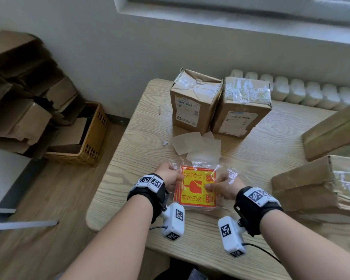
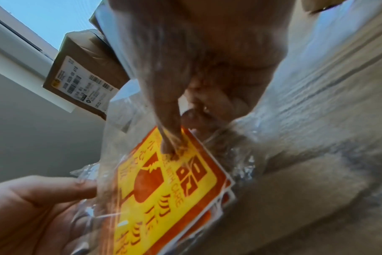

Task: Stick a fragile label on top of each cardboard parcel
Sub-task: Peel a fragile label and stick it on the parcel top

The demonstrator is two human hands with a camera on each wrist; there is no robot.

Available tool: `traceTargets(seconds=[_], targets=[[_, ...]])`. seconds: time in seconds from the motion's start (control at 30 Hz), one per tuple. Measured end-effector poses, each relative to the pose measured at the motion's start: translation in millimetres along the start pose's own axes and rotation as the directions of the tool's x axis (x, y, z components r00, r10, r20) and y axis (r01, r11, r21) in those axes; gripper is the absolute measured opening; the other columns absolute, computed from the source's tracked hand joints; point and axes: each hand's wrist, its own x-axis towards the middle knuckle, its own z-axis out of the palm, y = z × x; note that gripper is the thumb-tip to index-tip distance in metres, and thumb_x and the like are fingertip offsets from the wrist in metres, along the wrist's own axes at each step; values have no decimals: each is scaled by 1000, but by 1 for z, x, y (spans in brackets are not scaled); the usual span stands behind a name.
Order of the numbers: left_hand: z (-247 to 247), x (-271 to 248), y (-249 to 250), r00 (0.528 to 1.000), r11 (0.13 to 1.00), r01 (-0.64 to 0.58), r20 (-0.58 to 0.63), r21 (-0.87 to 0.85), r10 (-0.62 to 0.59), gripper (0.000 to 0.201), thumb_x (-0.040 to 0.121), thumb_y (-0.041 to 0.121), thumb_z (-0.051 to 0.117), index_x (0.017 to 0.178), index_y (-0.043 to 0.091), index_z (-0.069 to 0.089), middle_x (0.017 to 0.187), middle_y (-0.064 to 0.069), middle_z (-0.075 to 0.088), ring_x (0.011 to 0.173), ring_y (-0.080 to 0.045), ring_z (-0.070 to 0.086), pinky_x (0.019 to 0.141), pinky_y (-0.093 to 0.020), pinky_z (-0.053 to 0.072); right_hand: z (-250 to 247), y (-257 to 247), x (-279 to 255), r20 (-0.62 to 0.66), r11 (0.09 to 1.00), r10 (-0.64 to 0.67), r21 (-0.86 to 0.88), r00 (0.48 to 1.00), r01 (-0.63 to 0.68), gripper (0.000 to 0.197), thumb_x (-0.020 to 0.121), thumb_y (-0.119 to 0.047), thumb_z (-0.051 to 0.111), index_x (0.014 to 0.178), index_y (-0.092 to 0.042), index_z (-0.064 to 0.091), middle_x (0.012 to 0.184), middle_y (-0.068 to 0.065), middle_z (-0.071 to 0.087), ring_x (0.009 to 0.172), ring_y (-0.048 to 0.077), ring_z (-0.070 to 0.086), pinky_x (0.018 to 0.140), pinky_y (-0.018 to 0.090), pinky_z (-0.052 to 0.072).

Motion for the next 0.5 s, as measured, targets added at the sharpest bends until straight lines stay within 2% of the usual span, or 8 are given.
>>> traceTargets(seconds=[0.07,0.13,0.2,0.27,0.3,0.33,0.4,0.5], targets=[[0,-3,4,1000,1000,-11,-4,6,11,21,86,1,66,94,7,47,80,-8,58,64,-16,57,51,-26,52,-4,0,-4,-5,1000,2,16,1000,-2,27,78,-19,78,73,-17,51,69,-1,60,42,3,55,36,17,39],[-1,-4,7,998,999,-39,-39,12,40,21,86,0,66,89,9,46,78,-6,56,63,-14,55,48,-24,48,-7,-1,-3,0,1000,-1,16,1000,1,17,80,-16,76,80,-13,59,70,-1,64,46,3,58,37,14,41],[-2,1,8,997,999,-35,-63,28,37,21,84,1,67,91,8,48,83,-8,59,71,-19,61,61,-32,56,-9,-4,-4,-17,998,9,70,1000,-8,17,79,-11,76,91,-5,65,81,6,72,60,11,68,53,22,54],[-1,4,10,996,999,-30,-78,44,34,22,82,0,69,87,9,50,94,-13,64,86,-28,66,81,-45,58,-13,-5,-5,-82,993,-2,115,997,11,20,78,-13,77,88,-2,63,87,12,72,77,25,71,74,40,59],[-1,6,10,995,997,-33,-92,63,39,22,81,1,69,86,11,50,99,-15,66,92,-30,67,85,-47,57,-16,-5,-6,-127,997,-28,64,991,36,19,80,-16,75,80,-4,61,84,12,71,78,26,70,75,42,58],[0,7,11,993,994,-38,-111,104,49,21,80,2,69,88,12,52,103,-15,67,95,-30,67,87,-46,56,-19,-5,-7,-165,998,-59,5,985,61,22,83,-19,73,72,-7,57,77,10,68,73,24,68,69,39,57],[0,7,11,983,973,-27,-171,230,68,24,81,12,69,100,13,55,109,-13,66,101,-29,65,89,-38,53,-25,-6,-11,-225,993,-111,-61,968,100,28,87,-22,68,65,-12,54,68,6,63,65,20,61,63,35,53],[1,6,15,954,943,-1,-283,333,101,47,80,18,68,123,11,48,117,-12,63,110,-31,60,91,-36,50,-36,-5,-17,-249,982,-185,-85,951,169,21,87,-22,66,67,-18,61,77,7,70,80,27,68,80,44,57]])
